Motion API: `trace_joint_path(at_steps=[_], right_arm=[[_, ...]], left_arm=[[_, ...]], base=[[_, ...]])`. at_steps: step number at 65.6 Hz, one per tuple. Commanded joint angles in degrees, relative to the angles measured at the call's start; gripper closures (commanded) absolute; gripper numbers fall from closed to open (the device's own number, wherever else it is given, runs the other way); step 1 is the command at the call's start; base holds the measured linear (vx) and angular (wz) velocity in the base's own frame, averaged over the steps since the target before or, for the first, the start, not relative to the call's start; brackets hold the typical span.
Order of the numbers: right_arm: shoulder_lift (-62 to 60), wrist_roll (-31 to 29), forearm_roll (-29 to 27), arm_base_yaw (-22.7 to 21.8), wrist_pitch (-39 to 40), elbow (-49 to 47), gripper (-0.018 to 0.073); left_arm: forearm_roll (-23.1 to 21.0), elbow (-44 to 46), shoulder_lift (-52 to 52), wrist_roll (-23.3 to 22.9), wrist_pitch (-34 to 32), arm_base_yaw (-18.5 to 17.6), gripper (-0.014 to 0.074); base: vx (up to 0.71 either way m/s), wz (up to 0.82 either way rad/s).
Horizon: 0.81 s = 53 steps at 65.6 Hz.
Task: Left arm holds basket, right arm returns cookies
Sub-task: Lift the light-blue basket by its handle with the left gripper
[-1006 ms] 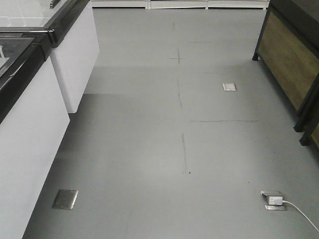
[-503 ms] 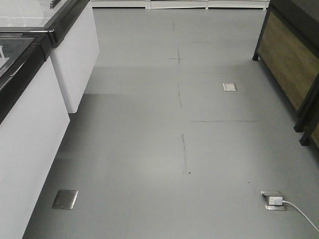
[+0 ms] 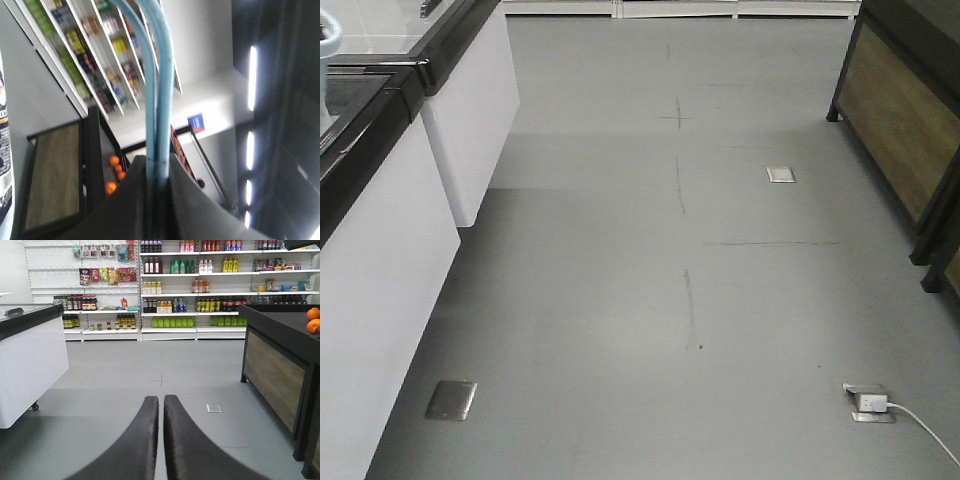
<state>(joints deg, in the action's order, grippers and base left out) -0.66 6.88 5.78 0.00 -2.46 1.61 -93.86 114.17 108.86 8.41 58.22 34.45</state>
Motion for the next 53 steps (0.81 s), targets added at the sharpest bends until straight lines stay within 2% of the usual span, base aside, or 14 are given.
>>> trace_joint_path(at_steps=[1,11,20,27,45,49,53], right_arm=[[-0.7,-0.4,0.1,0.0,4.3,1.1,0.0566],[-0.7,-0.4,0.1,0.0,4.3,1.1,0.0566],[-0.7,-0.4,0.1,0.0,4.3,1.1,0.0566],[-0.7,-0.4,0.1,0.0,4.3,1.1,0.0566],[-0.7,-0.4,0.1,0.0,4.3,1.1,0.0566],[-0.7,-0.4,0.1,0.0,4.3,1.1,0.0566],[-0.7,-0.4,0.1,0.0,4.3,1.1,0.0566]], left_arm=[[-8.0,2.1,-4.2,3.8,3.0,-6.7,0.0601],[-7.3,1.8,-4.5,7.8,4.7,-17.9,0.0601],[-2.3,0.2,-4.9,9.3,3.8,-27.9,0.0601],[0.7,-3.7,-5.7,11.3,3.4,-33.7,0.0601],[0.4,-21.7,-10.3,20.5,3.1,-41.9,0.0601],[-1.2,-26.0,-11.5,23.1,3.9,-43.5,0.0601],[-4.9,-31.7,-13.0,27.5,4.6,-45.5,0.0601]], base=[[0.00,0.00],[0.00,0.00],[0.00,0.00],[0.00,0.00],[0.00,0.00],[0.00,0.00],[0.00,0.00]])
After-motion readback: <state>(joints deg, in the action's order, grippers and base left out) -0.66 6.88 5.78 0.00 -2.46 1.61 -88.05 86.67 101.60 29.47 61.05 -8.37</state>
